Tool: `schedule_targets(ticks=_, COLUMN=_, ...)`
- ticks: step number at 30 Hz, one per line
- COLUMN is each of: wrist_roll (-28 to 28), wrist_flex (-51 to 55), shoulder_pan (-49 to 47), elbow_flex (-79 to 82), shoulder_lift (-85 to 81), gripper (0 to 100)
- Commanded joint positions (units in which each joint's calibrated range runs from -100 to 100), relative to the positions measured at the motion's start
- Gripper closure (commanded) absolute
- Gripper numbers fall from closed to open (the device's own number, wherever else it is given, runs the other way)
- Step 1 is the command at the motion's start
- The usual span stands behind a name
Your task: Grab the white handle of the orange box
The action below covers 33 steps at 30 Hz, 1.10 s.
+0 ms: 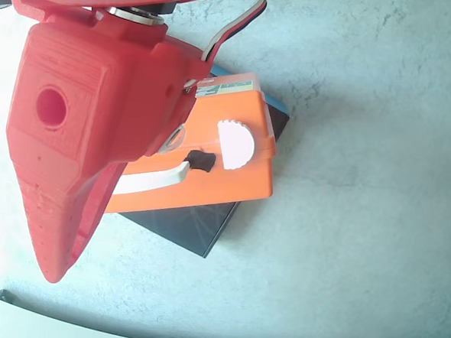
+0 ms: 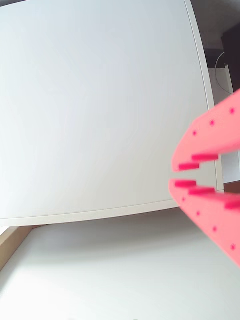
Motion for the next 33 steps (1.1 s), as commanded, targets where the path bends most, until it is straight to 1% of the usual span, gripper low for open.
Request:
schedule_targets(ticks=1, wrist_roll=-0.10, wrist_flex=0.05, shoulder_pan=-1.20, elbow_flex=4.52, shoulder_lift=-0.27, gripper=98)
schedule_targets(ticks=25, wrist_roll=-0.10, wrist_flex=0.05, shoulder_pan=-1.58, elbow_flex=4.52, shoulder_lift=-0.27, gripper=98)
schedule_targets(ticks=26, wrist_roll=0.11, wrist_flex=0.05, shoulder_pan=-1.58, elbow_flex=4.52, shoulder_lift=-0.27, gripper=97)
schedule_targets(ticks=28, wrist_roll=0.16, wrist_flex=0.05, shoulder_pan=-1.58, elbow_flex=4.52, shoulder_lift=-0.27, gripper=91)
schedule_targets(ticks=31, wrist_roll=0.16, wrist_flex=0.13, shoulder_pan=-1.51, elbow_flex=4.52, shoulder_lift=-0.27, gripper=79)
schedule_targets(ticks=33, wrist_roll=0.21, wrist_flex=0.13, shoulder_pan=-1.27, elbow_flex=4.43, shoulder_lift=-0.27, gripper=72)
